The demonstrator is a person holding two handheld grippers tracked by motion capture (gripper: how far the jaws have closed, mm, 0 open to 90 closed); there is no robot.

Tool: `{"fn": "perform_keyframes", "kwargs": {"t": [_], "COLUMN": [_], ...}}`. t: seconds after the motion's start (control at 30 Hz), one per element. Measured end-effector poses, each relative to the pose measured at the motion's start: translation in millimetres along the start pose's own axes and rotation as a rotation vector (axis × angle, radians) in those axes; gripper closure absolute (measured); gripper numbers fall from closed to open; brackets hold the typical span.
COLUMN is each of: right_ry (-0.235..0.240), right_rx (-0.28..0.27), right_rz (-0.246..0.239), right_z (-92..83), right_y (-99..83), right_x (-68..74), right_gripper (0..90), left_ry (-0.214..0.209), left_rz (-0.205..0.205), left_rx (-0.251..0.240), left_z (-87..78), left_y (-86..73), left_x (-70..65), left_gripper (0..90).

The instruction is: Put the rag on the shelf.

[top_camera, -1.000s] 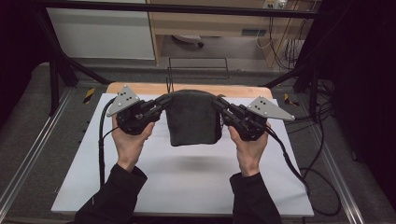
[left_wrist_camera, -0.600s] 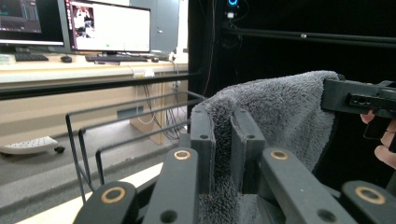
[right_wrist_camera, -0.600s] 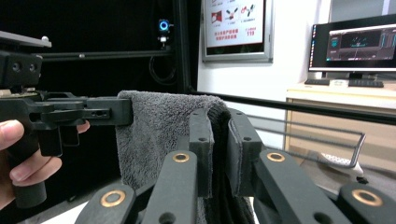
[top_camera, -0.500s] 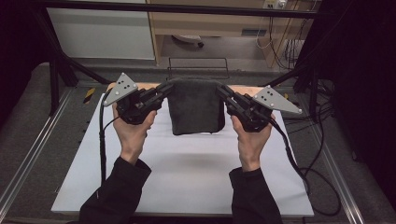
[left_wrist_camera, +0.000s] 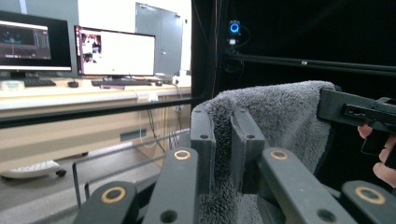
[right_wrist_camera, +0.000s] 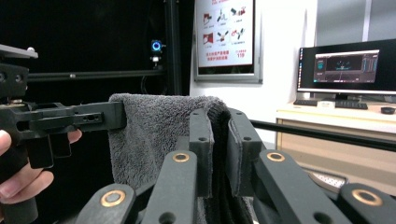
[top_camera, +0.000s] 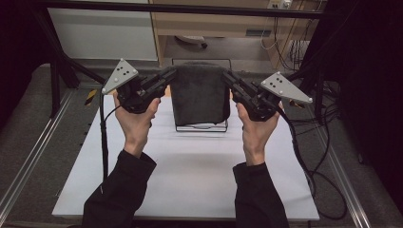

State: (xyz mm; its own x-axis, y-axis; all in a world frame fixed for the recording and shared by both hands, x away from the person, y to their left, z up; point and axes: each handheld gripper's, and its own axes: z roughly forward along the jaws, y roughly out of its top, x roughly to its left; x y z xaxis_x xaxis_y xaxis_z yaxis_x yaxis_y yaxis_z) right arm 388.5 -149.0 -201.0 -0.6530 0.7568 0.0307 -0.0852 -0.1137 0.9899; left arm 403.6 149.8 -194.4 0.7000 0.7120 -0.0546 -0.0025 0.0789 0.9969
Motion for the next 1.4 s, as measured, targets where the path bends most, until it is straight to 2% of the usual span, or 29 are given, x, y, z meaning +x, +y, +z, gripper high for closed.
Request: {"fn": "perform_keyframes", "kwargs": {"t": [0.7,1.03,1.4], "right_ry": [-0.033,-0.035,-0.039], "right_rx": [-0.060,-0.078,-0.092], "right_rz": [-0.033,-0.045,-0.064], "right_z": [22.6,36.6,52.7], "right_y": [40.4,61.2,75.8], "right_x": [-10.6,-16.3,-23.3], "right_gripper": [82.5,82.5,82.5], "left_ry": [0.016,0.034,0.059], "left_rz": [0.009,0.030,0.039], "left_rx": [-0.077,-0.092,-0.098], "left_z": [18.7,26.0,36.6], "left_y": [36.6,61.5,78.2], "left_x": [7.2,11.7,21.3], "left_gripper": [80.9,80.9,80.8]}}
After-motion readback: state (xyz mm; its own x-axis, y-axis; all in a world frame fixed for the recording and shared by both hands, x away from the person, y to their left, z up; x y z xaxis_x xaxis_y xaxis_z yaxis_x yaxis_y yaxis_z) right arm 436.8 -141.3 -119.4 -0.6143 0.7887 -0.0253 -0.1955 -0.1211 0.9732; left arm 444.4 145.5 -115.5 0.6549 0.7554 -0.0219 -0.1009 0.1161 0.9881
